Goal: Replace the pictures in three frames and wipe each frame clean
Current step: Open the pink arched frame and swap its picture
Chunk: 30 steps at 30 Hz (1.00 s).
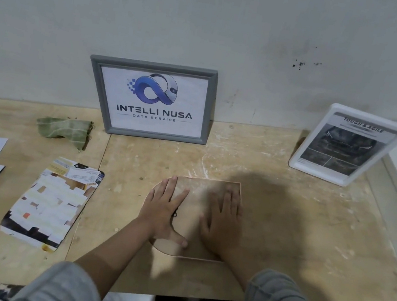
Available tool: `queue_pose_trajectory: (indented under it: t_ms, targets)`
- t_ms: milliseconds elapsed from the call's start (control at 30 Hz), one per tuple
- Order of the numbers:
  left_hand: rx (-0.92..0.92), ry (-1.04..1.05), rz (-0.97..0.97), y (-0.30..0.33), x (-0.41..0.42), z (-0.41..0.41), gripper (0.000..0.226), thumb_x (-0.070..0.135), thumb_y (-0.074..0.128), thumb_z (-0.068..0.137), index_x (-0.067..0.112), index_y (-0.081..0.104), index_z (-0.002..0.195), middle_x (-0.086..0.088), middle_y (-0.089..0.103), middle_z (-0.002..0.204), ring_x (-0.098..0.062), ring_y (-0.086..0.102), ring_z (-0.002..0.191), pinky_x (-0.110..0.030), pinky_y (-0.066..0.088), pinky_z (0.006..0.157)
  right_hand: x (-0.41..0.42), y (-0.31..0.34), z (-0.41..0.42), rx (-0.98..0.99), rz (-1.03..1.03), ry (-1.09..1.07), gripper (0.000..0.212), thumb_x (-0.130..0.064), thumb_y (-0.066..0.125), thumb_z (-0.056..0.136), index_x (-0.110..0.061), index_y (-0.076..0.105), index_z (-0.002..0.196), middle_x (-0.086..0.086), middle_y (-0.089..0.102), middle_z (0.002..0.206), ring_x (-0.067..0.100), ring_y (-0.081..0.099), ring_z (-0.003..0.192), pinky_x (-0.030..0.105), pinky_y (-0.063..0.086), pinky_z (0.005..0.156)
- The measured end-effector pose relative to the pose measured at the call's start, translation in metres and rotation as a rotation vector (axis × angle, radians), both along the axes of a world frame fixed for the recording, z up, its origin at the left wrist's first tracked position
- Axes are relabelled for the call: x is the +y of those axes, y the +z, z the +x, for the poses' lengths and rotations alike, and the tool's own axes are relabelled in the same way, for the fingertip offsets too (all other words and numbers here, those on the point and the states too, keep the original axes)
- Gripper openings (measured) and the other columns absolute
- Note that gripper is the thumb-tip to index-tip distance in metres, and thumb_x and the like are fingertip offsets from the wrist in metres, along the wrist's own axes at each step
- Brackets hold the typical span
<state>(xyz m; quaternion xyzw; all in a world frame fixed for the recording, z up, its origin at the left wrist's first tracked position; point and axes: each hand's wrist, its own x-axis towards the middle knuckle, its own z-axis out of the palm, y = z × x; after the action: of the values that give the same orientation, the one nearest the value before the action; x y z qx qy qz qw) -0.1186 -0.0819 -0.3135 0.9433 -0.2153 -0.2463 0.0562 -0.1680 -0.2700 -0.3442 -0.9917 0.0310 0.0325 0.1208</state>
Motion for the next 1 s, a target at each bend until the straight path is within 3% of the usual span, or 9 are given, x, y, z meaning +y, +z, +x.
queue_pose_trajectory:
  t_ms: [167,233,333,400,533,733,867,933,1000]
  targets:
    - [0.037,-0.060,0.044,0.004,-0.002,0.004,0.137,0.083,0.066,0.044,0.041,-0.013,0.148,-0.008,-0.036,0.152,-0.033,-0.028,0.142,-0.054,0.000,0.115,-0.001,0.000,0.000,0.089,0.013,0.017,0.070,-0.052,0.041,0.079,-0.010,0.047,0.134,0.029,0.035,0.144,0.046,0.027,0.136,0.050,0.014,0.109]
    - [0.063,-0.164,0.098,0.011,0.005,0.015,0.136,0.069,0.077,0.049,0.040,-0.013,0.148,-0.011,-0.034,0.153,-0.035,-0.025,0.142,-0.054,0.006,0.116,-0.006,0.001,0.002,0.143,0.006,0.076,0.086,-0.064,0.035,0.076,-0.007,0.040,0.140,0.031,0.028,0.147,0.048,0.020,0.138,0.050,0.009,0.110]
    - [0.123,-0.258,0.179,0.019,0.015,0.026,0.138,0.050,0.086,0.052,0.040,-0.014,0.147,-0.009,-0.035,0.152,-0.031,-0.026,0.143,-0.049,0.017,0.118,-0.023,0.011,0.006,0.312,-0.006,0.232,0.135,-0.097,0.018,0.047,-0.011,-0.008,0.149,0.020,-0.025,0.148,0.037,-0.028,0.137,0.048,-0.012,0.113]
    - [0.123,-0.261,0.176,0.017,0.017,0.027,0.139,0.046,0.086,0.052,0.041,-0.015,0.147,-0.007,-0.037,0.152,-0.029,-0.027,0.143,-0.050,0.025,0.115,-0.030,0.021,0.006,0.414,-0.036,0.330,0.143,-0.097,0.020,0.033,-0.015,-0.030,0.139,0.013,-0.042,0.138,0.031,-0.046,0.124,0.048,-0.019,0.111]
    - [0.103,-0.260,0.123,0.010,0.021,0.025,0.137,0.048,0.085,0.052,0.041,-0.014,0.147,-0.007,-0.037,0.151,-0.030,-0.027,0.143,-0.054,0.031,0.111,-0.031,0.022,0.007,0.447,-0.041,0.349,0.148,-0.098,0.035,0.030,-0.020,-0.040,0.129,0.014,-0.046,0.137,0.030,-0.052,0.119,0.048,-0.022,0.109]
    - [0.108,-0.197,0.030,0.010,0.025,0.018,0.130,0.040,0.085,0.057,0.034,-0.006,0.151,-0.006,-0.033,0.154,-0.025,-0.026,0.144,-0.049,0.036,0.108,-0.030,0.025,0.004,0.430,-0.048,0.338,0.143,-0.098,0.021,0.030,-0.018,-0.038,0.133,0.014,-0.045,0.137,0.029,-0.050,0.120,0.044,-0.022,0.109]
    - [0.099,-0.005,-0.077,0.009,0.037,-0.001,0.122,0.037,0.083,0.063,0.021,0.000,0.153,-0.010,-0.023,0.157,-0.024,-0.017,0.146,-0.039,0.023,0.117,-0.029,0.032,-0.007,0.391,0.019,0.264,0.151,-0.101,0.019,0.030,-0.013,-0.013,0.148,0.021,-0.030,0.147,0.037,-0.032,0.136,0.047,-0.009,0.113]
    - [0.080,0.196,-0.148,0.004,0.041,-0.018,0.119,0.036,0.082,0.063,0.012,0.007,0.152,-0.014,-0.012,0.158,-0.029,-0.001,0.148,-0.038,0.027,0.114,-0.023,0.029,-0.020,0.307,-0.008,0.121,0.142,-0.096,0.033,0.038,-0.003,0.026,0.145,0.039,0.009,0.147,0.052,0.012,0.138,0.057,0.021,0.108]
    - [0.029,0.421,-0.260,0.004,0.039,-0.038,0.106,0.034,0.083,0.060,0.006,0.024,0.143,-0.017,0.014,0.150,-0.032,0.028,0.138,-0.037,0.040,0.103,-0.016,0.028,-0.038,0.312,0.058,-0.043,0.121,-0.083,0.055,0.040,-0.001,0.052,0.129,0.041,0.046,0.126,0.054,0.051,0.113,0.056,0.046,0.086]
